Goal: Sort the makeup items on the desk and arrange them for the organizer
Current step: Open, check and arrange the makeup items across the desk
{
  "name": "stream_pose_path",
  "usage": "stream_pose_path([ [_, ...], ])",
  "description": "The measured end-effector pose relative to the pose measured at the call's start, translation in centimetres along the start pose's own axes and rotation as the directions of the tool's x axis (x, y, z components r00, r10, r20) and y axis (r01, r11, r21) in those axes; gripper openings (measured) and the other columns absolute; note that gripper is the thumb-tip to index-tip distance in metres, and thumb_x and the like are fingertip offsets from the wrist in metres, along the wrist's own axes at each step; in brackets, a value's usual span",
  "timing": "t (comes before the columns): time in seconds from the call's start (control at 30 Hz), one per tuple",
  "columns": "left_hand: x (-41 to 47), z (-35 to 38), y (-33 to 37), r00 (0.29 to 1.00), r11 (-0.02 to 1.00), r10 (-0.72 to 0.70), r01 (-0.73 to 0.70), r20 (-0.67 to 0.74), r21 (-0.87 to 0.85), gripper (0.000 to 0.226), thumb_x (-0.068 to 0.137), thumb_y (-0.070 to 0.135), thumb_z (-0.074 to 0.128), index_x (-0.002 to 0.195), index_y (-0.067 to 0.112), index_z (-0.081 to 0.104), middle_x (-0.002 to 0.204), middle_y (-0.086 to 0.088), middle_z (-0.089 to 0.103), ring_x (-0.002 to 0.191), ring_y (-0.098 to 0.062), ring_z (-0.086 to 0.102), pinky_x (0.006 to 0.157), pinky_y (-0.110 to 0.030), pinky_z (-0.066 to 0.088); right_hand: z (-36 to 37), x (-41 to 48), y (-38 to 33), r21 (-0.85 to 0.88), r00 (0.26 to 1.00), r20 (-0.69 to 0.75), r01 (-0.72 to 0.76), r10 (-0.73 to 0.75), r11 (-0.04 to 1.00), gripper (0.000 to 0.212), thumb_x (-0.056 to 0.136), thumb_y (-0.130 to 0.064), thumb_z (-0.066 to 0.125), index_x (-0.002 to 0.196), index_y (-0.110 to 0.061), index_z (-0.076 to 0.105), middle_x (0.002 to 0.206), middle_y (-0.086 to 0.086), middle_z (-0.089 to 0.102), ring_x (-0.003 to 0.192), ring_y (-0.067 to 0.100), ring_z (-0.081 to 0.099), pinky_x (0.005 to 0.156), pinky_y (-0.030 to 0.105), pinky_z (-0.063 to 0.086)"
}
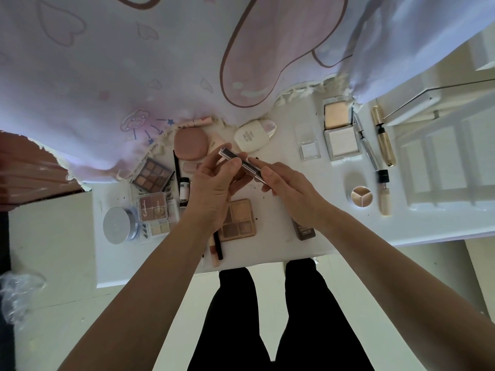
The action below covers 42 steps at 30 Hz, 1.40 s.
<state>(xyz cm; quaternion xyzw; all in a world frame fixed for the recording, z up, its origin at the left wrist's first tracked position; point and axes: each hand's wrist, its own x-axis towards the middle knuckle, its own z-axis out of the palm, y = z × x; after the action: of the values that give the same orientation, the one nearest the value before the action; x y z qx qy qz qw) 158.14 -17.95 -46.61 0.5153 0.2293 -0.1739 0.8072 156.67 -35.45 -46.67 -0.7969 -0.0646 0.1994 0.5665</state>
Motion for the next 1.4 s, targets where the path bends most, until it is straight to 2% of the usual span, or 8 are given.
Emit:
stream_pose_path([
  [0.2, -0.2, 0.2, 0.2, 0.997, 0.993, 0.022, -0.030, 0.072, 0.110, 0.030, 0.088, 0.019, 0.056, 0.114, 0.007, 0.063, 0.105, -0.010, 0.072, 0.096, -0.023, 0.069, 0.083, -0.034, 0.057, -0.5, 0.1, -0.7, 0.012, 0.997, -0.041, -0.059, 0.059, 0.998, 0.039, 0.108, -0.037, 0.022, 0.082, -0.041, 0.051, 0.065, -0.023, 0.059, 0.063, 0.001, 0.056, 0.062, 0.013, 0.041],
  [0.33, -0.1, 0.3, 0.8, 0.999, 0.996, -0.023, 0.020, 0.040, 0.090, 0.017, 0.094, 0.015, 0.052, 0.100, 0.008, 0.066, 0.097, -0.010, 0.071, 0.092, -0.022, 0.066, 0.083, -0.036, 0.059, -1.0, 0.3, -0.3, 0.133, 0.989, -0.027, -0.140, 0.145, 0.981, 0.052, 0.105, -0.047, 0.029, 0.102, -0.012, 0.067, 0.085, 0.004, 0.075, 0.075, 0.015, 0.073, 0.070, 0.031, 0.059],
  [0.57, 0.2, 0.3, 1.5, 0.987, 0.988, -0.157, 0.157, -0.029, -0.001, 0.050, 0.102, 0.052, 0.032, 0.119, 0.018, 0.064, 0.110, -0.002, 0.075, 0.101, -0.020, 0.070, 0.084, -0.035, 0.059, -1.1, 0.6, 0.5, 0.390, 0.943, -0.089, -0.264, 0.321, 0.882, 0.038, 0.109, -0.037, 0.032, 0.114, -0.018, 0.063, 0.091, 0.006, 0.075, 0.075, 0.023, 0.072, 0.059, 0.031, 0.054],
  [0.73, 0.4, 0.1, 0.9, 0.985, 0.987, -0.164, 0.163, -0.051, -0.012, 0.033, 0.105, 0.044, 0.033, 0.100, 0.024, 0.059, 0.064, 0.010, 0.073, 0.071, -0.014, 0.070, 0.073, -0.036, 0.060, -0.7, 0.2, 1.4, 0.457, 0.935, -0.075, -0.276, 0.346, 0.846, 0.037, 0.109, -0.032, 0.032, 0.123, -0.012, 0.059, 0.093, 0.004, 0.070, 0.074, 0.013, 0.066, 0.064, 0.023, 0.052],
  [0.8, 0.4, 0.1, 0.6, 0.981, 0.981, -0.194, 0.193, -0.025, -0.028, 0.030, 0.107, 0.035, 0.037, 0.113, 0.017, 0.061, 0.084, 0.002, 0.078, 0.084, -0.021, 0.074, 0.077, -0.045, 0.061, -0.7, 0.0, 1.6, 0.521, 0.931, -0.077, -0.267, 0.356, 0.811, 0.036, 0.109, -0.031, 0.032, 0.121, -0.013, 0.060, 0.090, 0.002, 0.070, 0.073, 0.011, 0.066, 0.062, 0.021, 0.051],
  [0.97, 1.1, -1.0, -0.2, 0.982, 0.982, -0.187, 0.187, -0.018, -0.009, 0.035, 0.104, 0.006, 0.042, 0.138, 0.003, 0.051, 0.130, -0.017, 0.064, 0.109, -0.030, 0.067, 0.082, -0.042, 0.060, -0.9, -0.7, 3.0, -0.022, 0.930, -0.262, -0.272, 0.257, 0.962, 0.038, 0.107, -0.036, 0.037, 0.093, -0.015, 0.065, 0.076, -0.005, 0.065, 0.067, 0.009, 0.057, 0.068, 0.027, 0.045],
  [1.07, 1.4, -1.1, -0.4, 0.987, 0.986, -0.156, 0.159, -0.048, 0.050, 0.034, 0.105, 0.005, 0.041, 0.137, 0.002, 0.052, 0.129, -0.015, 0.065, 0.110, -0.030, 0.067, 0.079, -0.039, 0.060, -1.0, -1.8, 4.4, -0.310, 0.899, -0.399, -0.320, 0.183, 0.895, 0.033, 0.100, -0.045, 0.049, 0.115, -0.020, 0.065, 0.103, -0.004, 0.058, 0.085, 0.009, 0.055, 0.082, 0.031, 0.047],
  [1.4, 1.9, -1.2, -0.5, 0.988, 0.986, -0.128, 0.136, -0.085, 0.092, 0.034, 0.105, 0.005, 0.041, 0.138, 0.003, 0.050, 0.126, -0.016, 0.064, 0.104, -0.026, 0.069, 0.079, -0.039, 0.061, 1.4, -4.1, 5.6, -0.376, 0.920, -0.261, -0.375, 0.291, 0.847, 0.060, 0.087, -0.043, 0.068, 0.140, -0.024, 0.047, 0.123, 0.003, 0.049, 0.112, 0.025, 0.055, 0.093, 0.035, 0.047],
])
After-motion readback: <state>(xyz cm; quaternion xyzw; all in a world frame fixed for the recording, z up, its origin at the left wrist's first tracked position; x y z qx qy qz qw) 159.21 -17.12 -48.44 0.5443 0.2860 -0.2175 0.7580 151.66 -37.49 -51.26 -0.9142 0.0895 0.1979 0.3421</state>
